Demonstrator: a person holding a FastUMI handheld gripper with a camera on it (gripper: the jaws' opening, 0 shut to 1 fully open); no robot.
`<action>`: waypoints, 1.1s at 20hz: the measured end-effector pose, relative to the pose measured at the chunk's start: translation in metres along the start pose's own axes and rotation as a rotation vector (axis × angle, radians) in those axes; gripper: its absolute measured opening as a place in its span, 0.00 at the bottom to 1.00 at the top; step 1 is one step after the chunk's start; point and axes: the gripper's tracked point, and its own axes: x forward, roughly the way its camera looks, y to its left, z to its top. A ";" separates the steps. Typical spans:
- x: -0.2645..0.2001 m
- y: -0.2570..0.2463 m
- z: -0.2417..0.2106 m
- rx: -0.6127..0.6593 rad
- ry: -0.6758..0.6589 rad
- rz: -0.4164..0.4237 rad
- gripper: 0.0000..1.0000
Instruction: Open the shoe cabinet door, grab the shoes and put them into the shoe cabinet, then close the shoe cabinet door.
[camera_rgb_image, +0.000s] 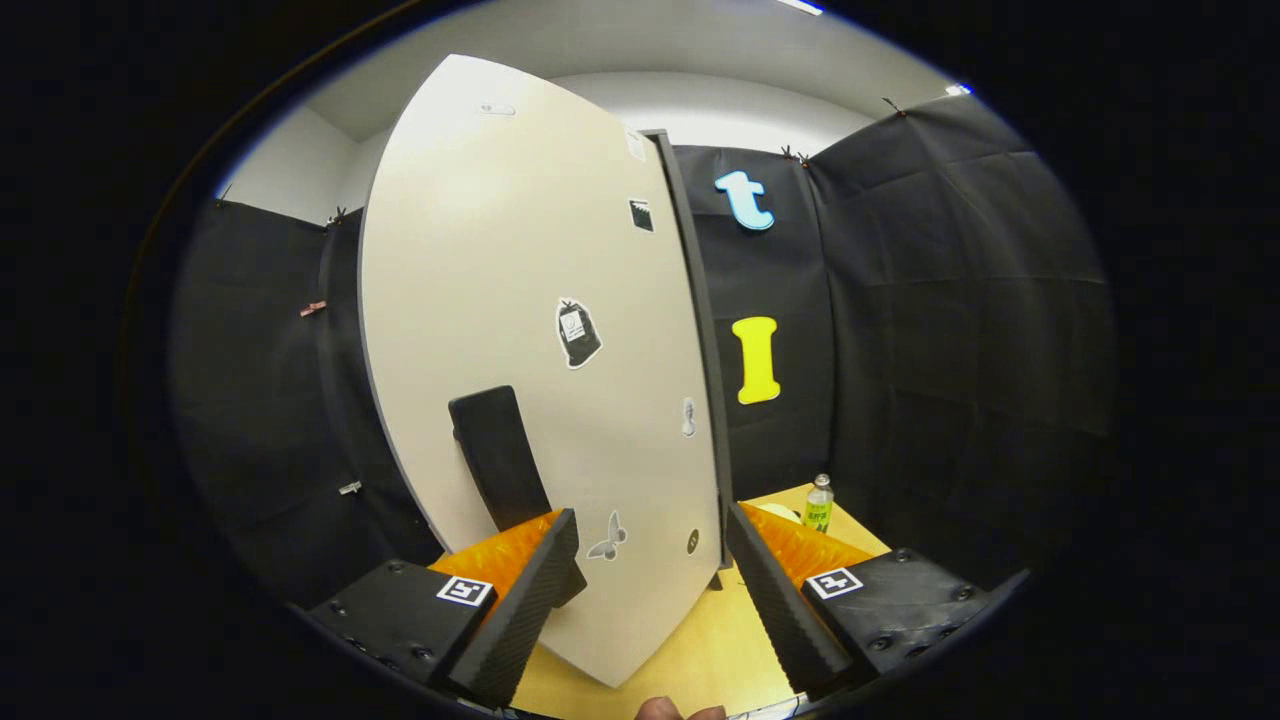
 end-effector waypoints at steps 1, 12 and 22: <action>0.006 0.011 -0.002 -0.004 0.002 0.011 0.98; 0.088 0.097 -0.020 -0.040 0.025 0.086 0.98; 0.092 0.084 -0.023 -0.043 0.034 0.068 0.98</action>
